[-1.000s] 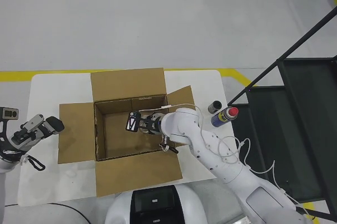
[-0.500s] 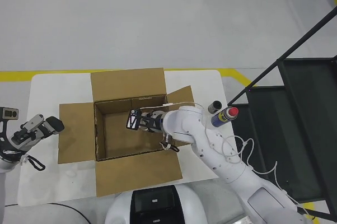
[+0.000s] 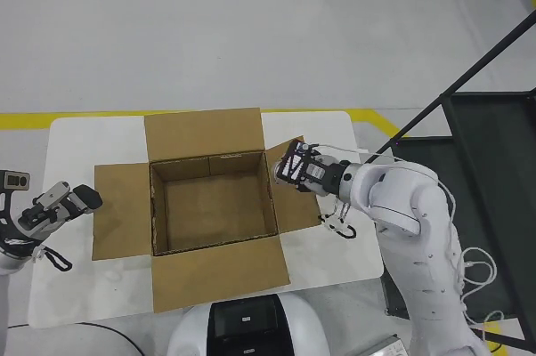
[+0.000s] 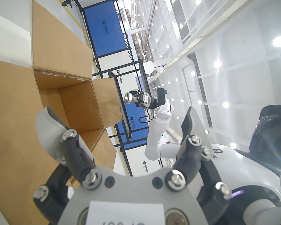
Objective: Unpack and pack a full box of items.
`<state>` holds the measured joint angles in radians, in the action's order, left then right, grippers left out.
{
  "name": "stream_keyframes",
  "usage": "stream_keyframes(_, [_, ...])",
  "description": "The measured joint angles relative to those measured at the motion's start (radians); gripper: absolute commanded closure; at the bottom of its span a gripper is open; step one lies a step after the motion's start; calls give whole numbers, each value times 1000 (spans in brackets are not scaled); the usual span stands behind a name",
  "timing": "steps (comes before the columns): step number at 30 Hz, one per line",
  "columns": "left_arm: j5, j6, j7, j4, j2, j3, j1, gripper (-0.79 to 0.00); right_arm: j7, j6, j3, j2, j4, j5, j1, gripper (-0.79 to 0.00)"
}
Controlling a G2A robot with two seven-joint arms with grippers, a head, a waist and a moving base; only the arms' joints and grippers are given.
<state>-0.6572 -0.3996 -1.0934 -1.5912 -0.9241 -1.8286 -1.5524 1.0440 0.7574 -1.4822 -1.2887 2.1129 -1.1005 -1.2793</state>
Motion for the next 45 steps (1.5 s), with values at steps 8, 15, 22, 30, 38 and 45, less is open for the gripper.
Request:
stream_keyframes(8, [0,0,0,0,0,0,0,-785,-75,2,-306,30,109,98,-242,0])
stream_keyframes(15, [0,0,0,0,0,0,0,-785,-55,64,-394,47,140,104,-414,0])
stream_keyframes(22, [0,0,0,0,0,0,0,-785,-7,25,-333,68,101,23,-486,0])
stream_keyframes(30, [0,0,0,0,0,0,0,-785,79,-61,-159,79,-18,-109,-422,0])
stream_keyframes(38, [0,0,0,0,0,0,0,-785,112,-220,12,74,-127,-258,-350,0])
stream_keyframes(45, [0,0,0,0,0,0,0,-785,-10,-277,26,76,-205,-271,-365,0])
